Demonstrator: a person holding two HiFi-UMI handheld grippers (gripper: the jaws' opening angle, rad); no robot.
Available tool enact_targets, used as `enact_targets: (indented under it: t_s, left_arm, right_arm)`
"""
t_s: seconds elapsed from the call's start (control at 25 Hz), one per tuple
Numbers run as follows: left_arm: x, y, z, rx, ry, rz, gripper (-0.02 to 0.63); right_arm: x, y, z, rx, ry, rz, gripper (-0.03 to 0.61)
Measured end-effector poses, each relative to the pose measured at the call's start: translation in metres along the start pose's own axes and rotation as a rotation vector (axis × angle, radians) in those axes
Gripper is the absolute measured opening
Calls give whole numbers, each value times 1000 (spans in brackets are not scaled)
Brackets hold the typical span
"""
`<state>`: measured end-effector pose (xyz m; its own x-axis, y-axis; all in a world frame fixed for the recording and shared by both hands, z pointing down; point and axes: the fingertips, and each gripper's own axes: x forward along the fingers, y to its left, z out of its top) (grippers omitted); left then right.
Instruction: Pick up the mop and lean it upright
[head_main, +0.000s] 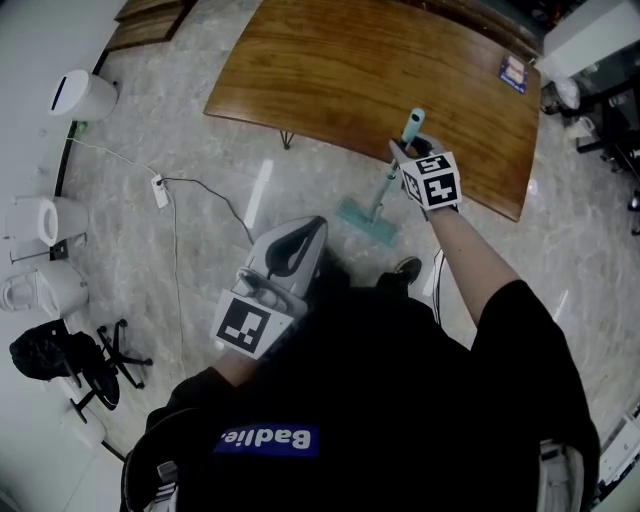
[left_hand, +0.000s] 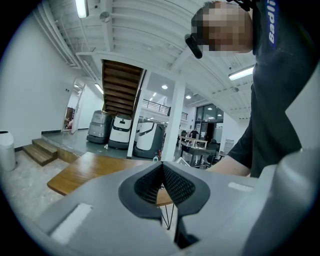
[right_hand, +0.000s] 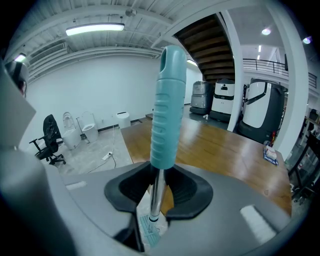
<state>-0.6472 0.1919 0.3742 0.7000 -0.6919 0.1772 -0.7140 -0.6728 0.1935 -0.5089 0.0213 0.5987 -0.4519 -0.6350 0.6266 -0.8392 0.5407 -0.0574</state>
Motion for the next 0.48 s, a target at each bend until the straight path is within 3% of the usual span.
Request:
enact_targets:
  t_s: [0.48]
  left_arm:
    - [-12,3,-2,-2,9,19,20]
  right_arm:
    - [12,-5,-3,16,9,-6,121]
